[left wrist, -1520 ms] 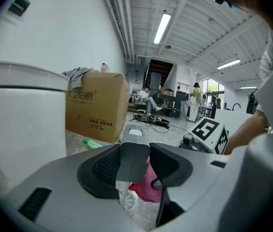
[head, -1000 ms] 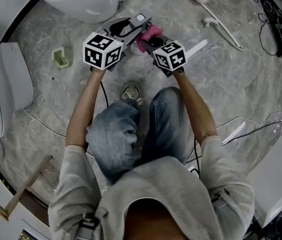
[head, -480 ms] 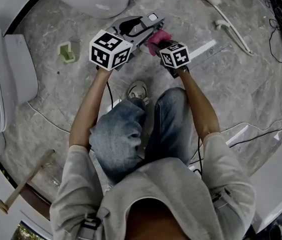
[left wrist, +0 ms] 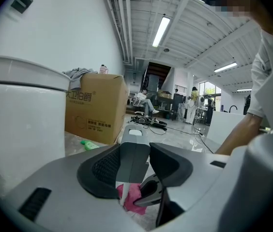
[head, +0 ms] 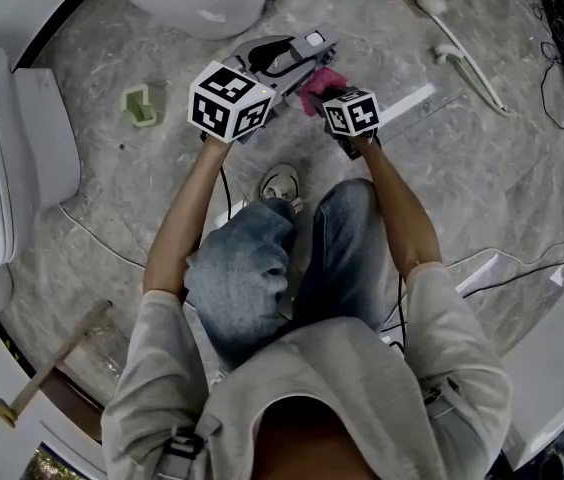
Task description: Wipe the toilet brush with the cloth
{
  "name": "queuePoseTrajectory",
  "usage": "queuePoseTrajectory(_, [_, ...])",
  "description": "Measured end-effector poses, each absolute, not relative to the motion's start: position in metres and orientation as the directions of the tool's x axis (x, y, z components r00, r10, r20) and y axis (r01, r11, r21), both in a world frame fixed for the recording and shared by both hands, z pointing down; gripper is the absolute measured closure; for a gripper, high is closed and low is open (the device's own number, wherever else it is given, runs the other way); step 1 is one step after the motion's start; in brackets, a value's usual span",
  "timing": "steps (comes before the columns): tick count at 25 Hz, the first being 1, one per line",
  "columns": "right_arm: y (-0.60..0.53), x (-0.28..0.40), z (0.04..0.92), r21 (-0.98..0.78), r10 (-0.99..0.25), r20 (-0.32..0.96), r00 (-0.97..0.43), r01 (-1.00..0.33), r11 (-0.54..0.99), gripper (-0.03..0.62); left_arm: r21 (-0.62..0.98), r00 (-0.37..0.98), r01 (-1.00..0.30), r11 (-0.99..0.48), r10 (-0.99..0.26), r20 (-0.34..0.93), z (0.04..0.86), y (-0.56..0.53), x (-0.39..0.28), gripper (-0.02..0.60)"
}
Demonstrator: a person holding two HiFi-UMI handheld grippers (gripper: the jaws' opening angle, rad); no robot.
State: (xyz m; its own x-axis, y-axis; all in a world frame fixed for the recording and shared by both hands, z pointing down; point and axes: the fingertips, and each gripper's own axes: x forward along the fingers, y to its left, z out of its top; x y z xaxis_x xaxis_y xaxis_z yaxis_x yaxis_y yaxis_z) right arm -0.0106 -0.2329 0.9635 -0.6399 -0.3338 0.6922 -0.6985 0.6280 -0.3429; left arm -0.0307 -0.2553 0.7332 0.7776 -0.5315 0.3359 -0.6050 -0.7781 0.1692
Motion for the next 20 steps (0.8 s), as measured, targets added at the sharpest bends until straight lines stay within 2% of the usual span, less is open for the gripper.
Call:
queuePoseTrajectory(5, [-0.226,-0.002,0.943,-0.337,-0.368,0.647,-0.667,-0.684,0.647,0.510,0.161,0.781,-0.596,-0.786,-0.521,0.344,0.735,-0.252,-0.031,0.377])
queuePoseTrajectory(14, [-0.224,0.041,0.868,-0.294,-0.561,0.489,-0.668,-0.732,0.615,0.510,0.163,0.771,-0.607,-0.778,-0.528,0.356,0.736,-0.258,-0.030,0.376])
queuePoseTrajectory(20, [-0.215,0.065,0.848,-0.283,-0.612,0.452,-0.649,-0.755,0.591,0.510,0.146,0.764,-0.621,-0.770,-0.552,0.335,0.731,-0.256,-0.039,0.370])
